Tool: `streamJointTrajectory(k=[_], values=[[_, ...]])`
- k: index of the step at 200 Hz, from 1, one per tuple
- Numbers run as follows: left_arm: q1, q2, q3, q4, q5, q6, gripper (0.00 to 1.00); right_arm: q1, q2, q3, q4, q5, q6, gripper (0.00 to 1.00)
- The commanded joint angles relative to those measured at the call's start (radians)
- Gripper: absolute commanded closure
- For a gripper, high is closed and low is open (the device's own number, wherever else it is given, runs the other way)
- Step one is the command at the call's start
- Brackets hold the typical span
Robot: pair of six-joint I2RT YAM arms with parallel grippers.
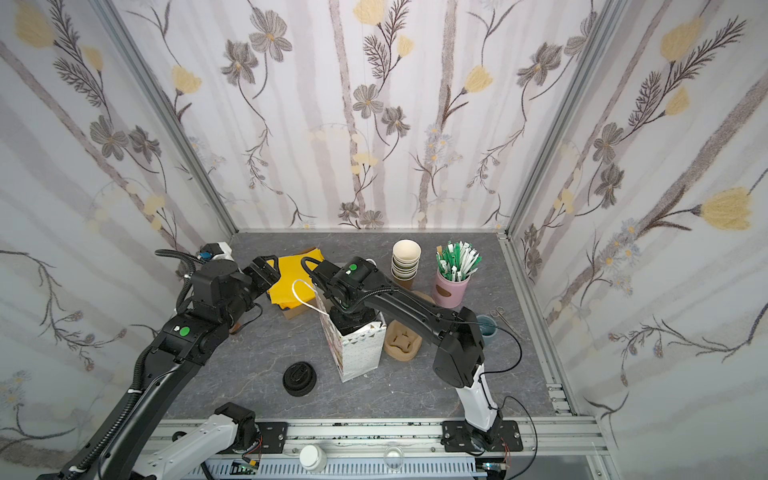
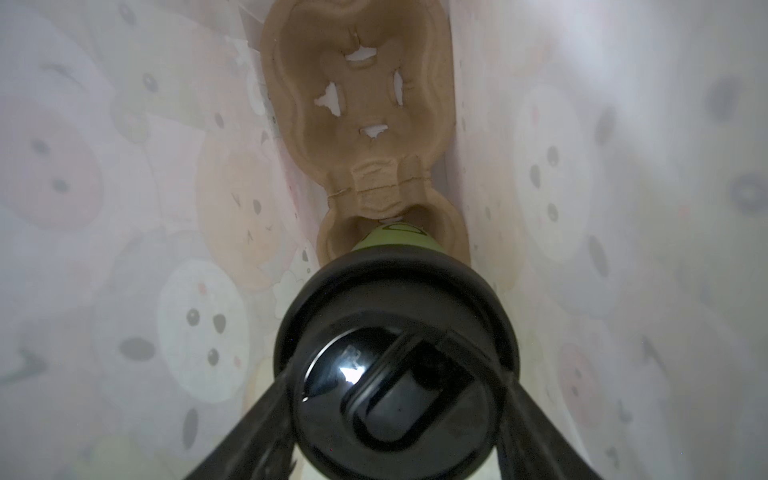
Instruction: Pack the takeout coffee
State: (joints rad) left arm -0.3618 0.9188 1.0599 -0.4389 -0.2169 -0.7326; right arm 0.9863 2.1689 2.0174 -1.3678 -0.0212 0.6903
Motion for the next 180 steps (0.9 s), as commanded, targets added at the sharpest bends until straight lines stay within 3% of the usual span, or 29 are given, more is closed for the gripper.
streamJointTrajectory(k=[1, 105, 180], values=[[0.001, -0.004, -0.001, 0.029, 0.011, 0.011, 0.2, -0.001, 0.008, 0.007, 0.01, 0.017, 0.009, 0.36], [0.001, -0.055, -0.018, 0.025, 0.06, 0.038, 0.2, 0.013, 0.11, 0.077, 0.01, -0.023, -0.051, 0.36], [0.001, -0.113, 0.0, 0.002, 0.121, 0.096, 0.2, 0.014, 0.146, 0.087, 0.012, 0.021, -0.054, 0.36]])
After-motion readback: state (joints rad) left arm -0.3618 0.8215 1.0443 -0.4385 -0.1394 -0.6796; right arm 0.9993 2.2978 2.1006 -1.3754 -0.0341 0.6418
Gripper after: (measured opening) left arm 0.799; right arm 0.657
